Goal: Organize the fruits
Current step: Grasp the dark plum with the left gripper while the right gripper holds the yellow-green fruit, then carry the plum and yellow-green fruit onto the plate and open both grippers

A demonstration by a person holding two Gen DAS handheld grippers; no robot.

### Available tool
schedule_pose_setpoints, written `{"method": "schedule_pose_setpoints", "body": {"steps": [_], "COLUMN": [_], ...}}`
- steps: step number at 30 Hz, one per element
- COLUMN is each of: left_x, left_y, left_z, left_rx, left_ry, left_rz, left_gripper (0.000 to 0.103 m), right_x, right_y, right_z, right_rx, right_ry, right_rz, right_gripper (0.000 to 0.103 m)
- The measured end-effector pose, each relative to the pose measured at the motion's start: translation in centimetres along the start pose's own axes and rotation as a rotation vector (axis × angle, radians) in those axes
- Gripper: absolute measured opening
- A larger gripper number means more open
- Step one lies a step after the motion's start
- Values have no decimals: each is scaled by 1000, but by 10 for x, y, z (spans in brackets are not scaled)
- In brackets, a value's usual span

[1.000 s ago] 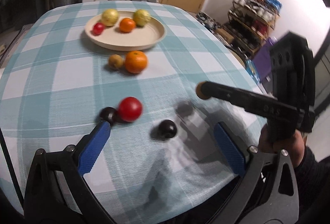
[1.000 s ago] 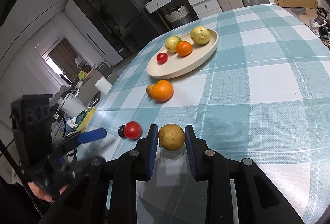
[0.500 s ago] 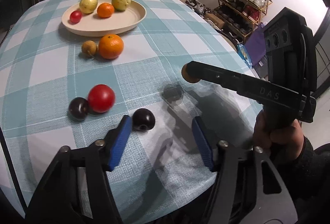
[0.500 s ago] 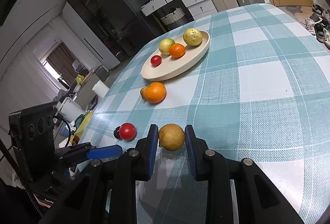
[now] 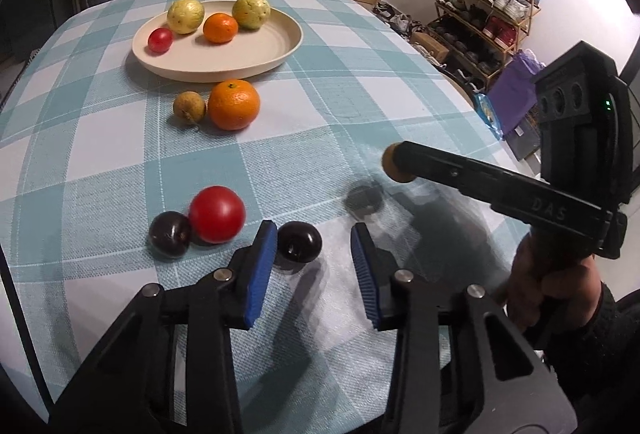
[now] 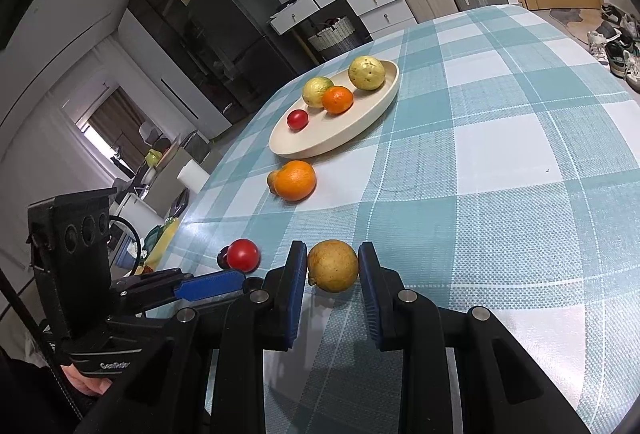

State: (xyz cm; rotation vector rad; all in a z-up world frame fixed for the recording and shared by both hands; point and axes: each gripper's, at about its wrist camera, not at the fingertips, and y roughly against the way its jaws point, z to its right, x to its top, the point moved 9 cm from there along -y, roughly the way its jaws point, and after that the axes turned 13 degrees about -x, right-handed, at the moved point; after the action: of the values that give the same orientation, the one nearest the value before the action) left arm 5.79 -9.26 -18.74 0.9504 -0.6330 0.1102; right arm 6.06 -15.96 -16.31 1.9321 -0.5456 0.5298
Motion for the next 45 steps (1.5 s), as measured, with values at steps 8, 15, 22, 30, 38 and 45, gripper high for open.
{"method": "schedule_pose_setpoints", "body": {"steps": [8, 15, 22, 30, 38, 45], "left_x": [4, 3, 10, 58, 130, 174], "left_y": [-7, -7, 0, 31, 47, 32], "left_z": [-12, -19, -16, -31, -69, -102], "left_rx": [44, 28, -17, -49, -17, -8], "left_ry": [9, 26, 27, 52, 61, 90], "left_rz": [-5, 4, 29, 115, 187, 199], "left_gripper": [29, 23, 23, 23, 23, 23], "right_x": [0, 2, 11, 40, 91, 138], "right_y": [-1, -3, -3, -10, -32, -53], "right_z": [4, 7, -3, -22, -39, -46], "right_rx": [-12, -23, 3, 42, 78, 87], "right_ry": [-10, -14, 0, 40, 71, 77], "right_rz": [-1, -3, 3, 17, 42, 65], "right_gripper": [27, 27, 27, 27, 27, 27]}}
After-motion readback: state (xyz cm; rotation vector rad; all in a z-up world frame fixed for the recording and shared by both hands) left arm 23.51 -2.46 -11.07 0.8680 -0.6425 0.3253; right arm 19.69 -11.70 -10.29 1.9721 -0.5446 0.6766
